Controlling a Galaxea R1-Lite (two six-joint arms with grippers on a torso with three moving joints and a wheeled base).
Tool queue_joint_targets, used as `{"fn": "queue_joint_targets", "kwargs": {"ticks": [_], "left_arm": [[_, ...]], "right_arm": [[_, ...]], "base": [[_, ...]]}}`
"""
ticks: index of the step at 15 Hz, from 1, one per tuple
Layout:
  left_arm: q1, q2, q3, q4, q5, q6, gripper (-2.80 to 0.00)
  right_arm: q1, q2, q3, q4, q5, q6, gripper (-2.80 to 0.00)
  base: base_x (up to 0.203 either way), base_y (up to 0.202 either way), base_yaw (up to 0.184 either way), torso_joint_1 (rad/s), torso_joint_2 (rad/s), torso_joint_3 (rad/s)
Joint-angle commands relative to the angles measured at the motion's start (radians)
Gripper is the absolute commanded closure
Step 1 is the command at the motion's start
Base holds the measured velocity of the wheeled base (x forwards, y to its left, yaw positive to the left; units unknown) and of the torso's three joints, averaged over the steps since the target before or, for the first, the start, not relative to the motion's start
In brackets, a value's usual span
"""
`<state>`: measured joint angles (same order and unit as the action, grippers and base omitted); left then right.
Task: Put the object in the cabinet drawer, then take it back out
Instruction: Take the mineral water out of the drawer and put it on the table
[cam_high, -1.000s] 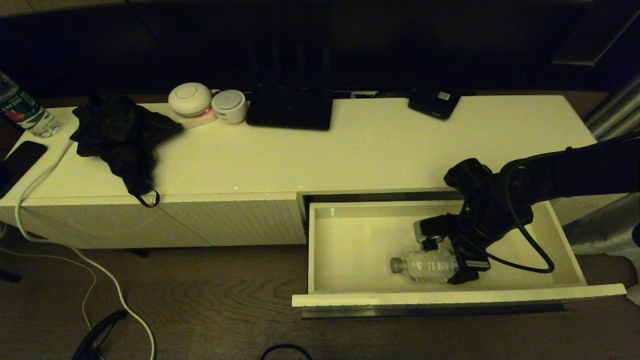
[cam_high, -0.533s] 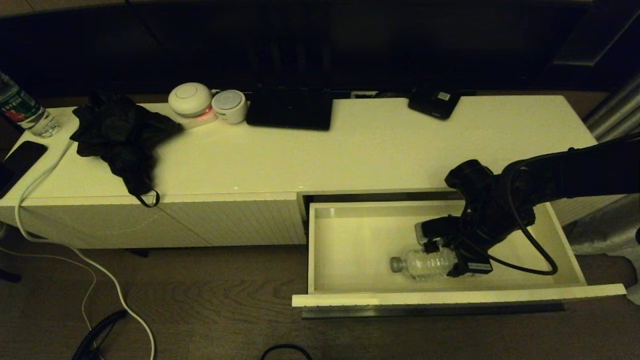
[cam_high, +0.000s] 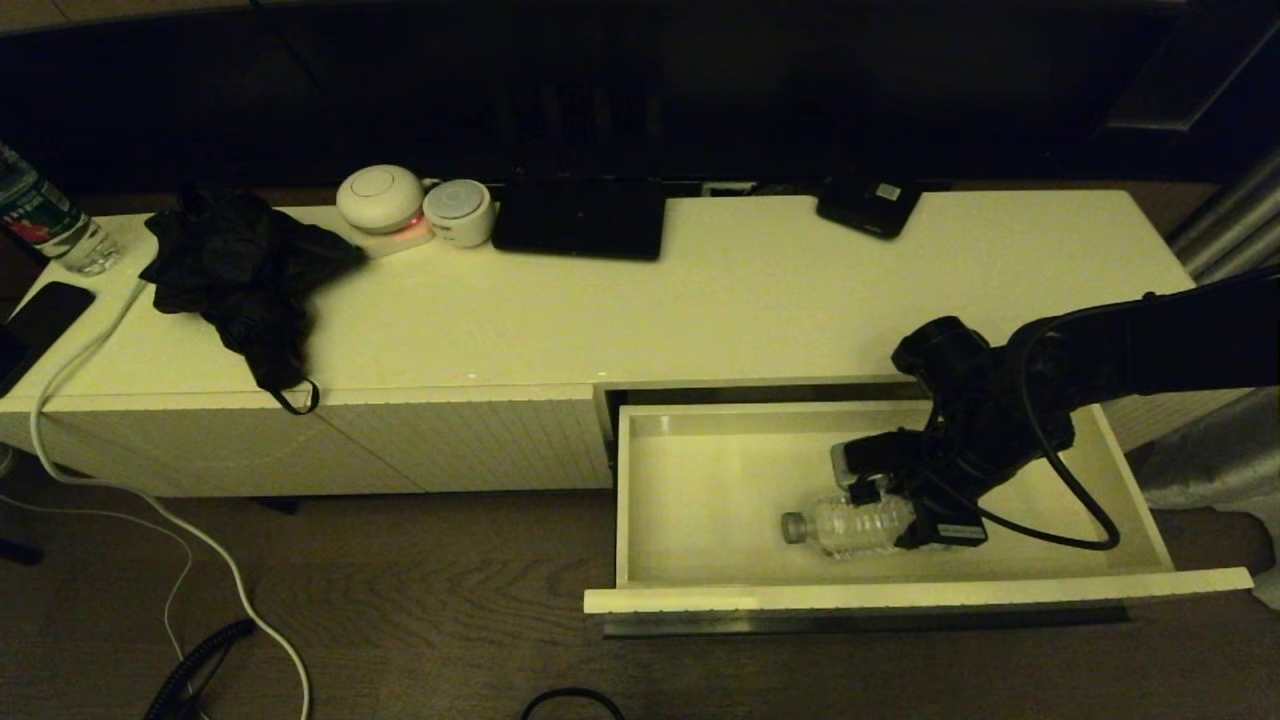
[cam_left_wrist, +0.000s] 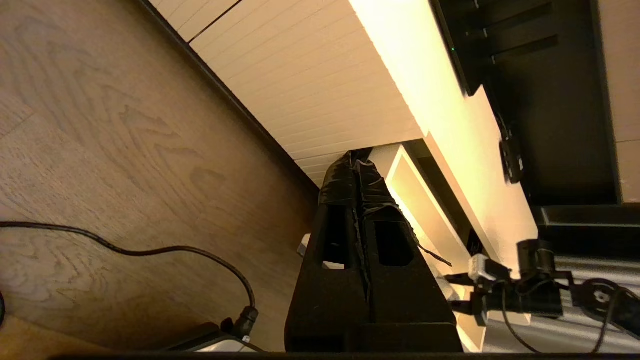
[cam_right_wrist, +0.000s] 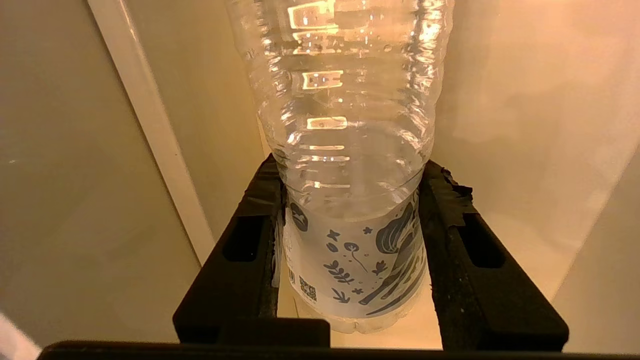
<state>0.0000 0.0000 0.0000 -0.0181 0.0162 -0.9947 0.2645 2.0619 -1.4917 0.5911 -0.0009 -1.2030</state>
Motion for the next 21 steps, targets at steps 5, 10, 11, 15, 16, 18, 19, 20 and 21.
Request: {"fn": "queue_joint_targets", "kwargs": {"ticks": [5,10,11,15,16,18,19,20,21], "left_arm": [[0.000,-0.002,0.000,0.000,0.001,-0.005,0.00],[0.000,-0.002,0.000,0.000,0.001,-0.005,0.00],[0.000,-0.002,0.000,0.000,0.001,-0.005,0.00],[0.000,-0.002,0.000,0.000,0.001,-0.005,0.00],[0.000,-0.002,0.000,0.000,0.001,-0.005,0.00],[0.000,-0.002,0.000,0.000,0.001,-0.005,0.00],[0.000,-0.002,0.000,0.000,0.001,-0.005,0.00],[0.000,-0.002,0.000,0.000,0.001,-0.005,0.00],[0.000,-0.002,0.000,0.000,0.001,-0.005,0.00]], "right_arm": [[-0.007,-0.158,0.058,0.004,-0.001,-0.006,0.00],[-0.002,-0.329,0.111,0.006,-0.001,0.051,0.00],[0.001,-0.367,0.120,0.007,0.000,0.063,0.00],[0.049,-0.523,0.176,-0.001,0.001,0.181,0.00],[0.065,-0.553,0.185,-0.016,0.001,0.259,0.00],[0.102,-0.573,0.198,-0.125,-0.003,0.421,0.00],[0.119,-0.569,0.192,-0.214,-0.011,0.516,0.00],[0.138,-0.553,0.173,-0.310,-0.035,0.618,0.00],[0.155,-0.523,0.142,-0.382,-0.102,0.703,0.00]], "base": [[0.000,0.000,0.000,0.000,0.00,0.000],[0.000,0.000,0.000,0.000,0.00,0.000],[0.000,0.000,0.000,0.000,0.00,0.000],[0.000,0.000,0.000,0.000,0.00,0.000],[0.000,0.000,0.000,0.000,0.00,0.000],[0.000,0.000,0.000,0.000,0.00,0.000],[0.000,0.000,0.000,0.000,0.00,0.000],[0.000,0.000,0.000,0.000,0.00,0.000],[0.000,0.000,0.000,0.000,0.00,0.000]]}}
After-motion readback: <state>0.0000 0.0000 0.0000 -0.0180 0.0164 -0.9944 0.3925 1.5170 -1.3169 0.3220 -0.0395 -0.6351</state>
